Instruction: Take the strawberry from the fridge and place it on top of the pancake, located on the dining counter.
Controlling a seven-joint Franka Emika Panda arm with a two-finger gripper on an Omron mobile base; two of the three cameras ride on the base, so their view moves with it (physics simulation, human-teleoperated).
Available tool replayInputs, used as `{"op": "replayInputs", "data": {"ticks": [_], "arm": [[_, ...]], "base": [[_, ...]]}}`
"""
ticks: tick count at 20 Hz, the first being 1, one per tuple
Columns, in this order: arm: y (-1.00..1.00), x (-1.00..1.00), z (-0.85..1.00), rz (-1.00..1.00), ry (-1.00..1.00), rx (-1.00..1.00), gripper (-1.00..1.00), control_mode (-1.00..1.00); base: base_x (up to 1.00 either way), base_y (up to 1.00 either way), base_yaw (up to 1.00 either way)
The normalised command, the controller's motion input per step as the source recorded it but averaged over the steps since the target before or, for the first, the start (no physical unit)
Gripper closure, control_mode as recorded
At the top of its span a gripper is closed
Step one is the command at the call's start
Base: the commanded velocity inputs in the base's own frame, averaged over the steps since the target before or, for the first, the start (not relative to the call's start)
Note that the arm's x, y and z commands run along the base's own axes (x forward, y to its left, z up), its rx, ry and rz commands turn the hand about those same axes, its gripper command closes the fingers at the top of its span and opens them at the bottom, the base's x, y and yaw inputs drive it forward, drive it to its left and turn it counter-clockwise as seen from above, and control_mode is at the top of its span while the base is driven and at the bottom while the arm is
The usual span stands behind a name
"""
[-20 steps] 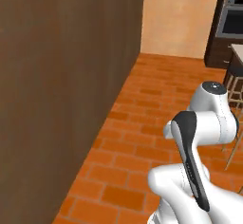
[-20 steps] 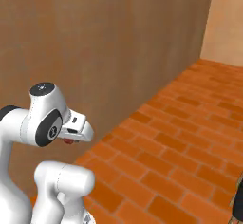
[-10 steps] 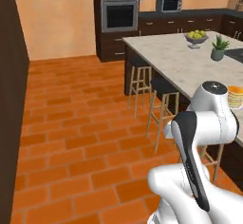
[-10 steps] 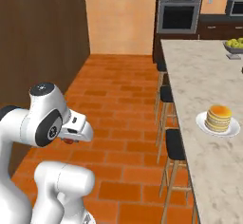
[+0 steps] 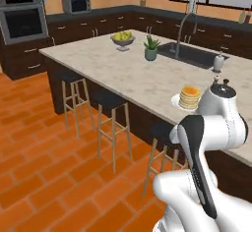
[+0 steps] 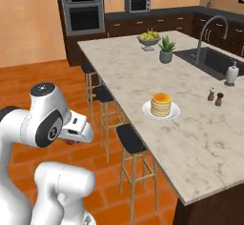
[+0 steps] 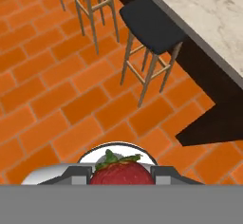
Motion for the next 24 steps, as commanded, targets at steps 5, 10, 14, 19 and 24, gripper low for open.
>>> {"op": "replayInputs", "data": {"ticks": [5, 10, 14, 19, 24], "arm": [[0.00, 0.00, 0.00, 0.00, 0.00, 0.00, 1.00, 1.00], [0.00, 0.00, 0.00, 0.00, 0.00, 0.00, 1.00, 1.00], [0.00, 0.00, 0.00, 0.00, 0.00, 0.00, 1.00, 1.00], [0.00, 0.00, 0.00, 0.00, 0.00, 0.00, 1.00, 1.00], [0.00, 0.00, 0.00, 0.00, 0.00, 0.00, 1.00, 1.00]], "base": [[0.76, 0.36, -0.77], [0.88, 0.49, -0.74], [0.79, 0.26, -0.74], [0.67, 0.31, -0.68], [0.17, 0.69, -0.30]]}}
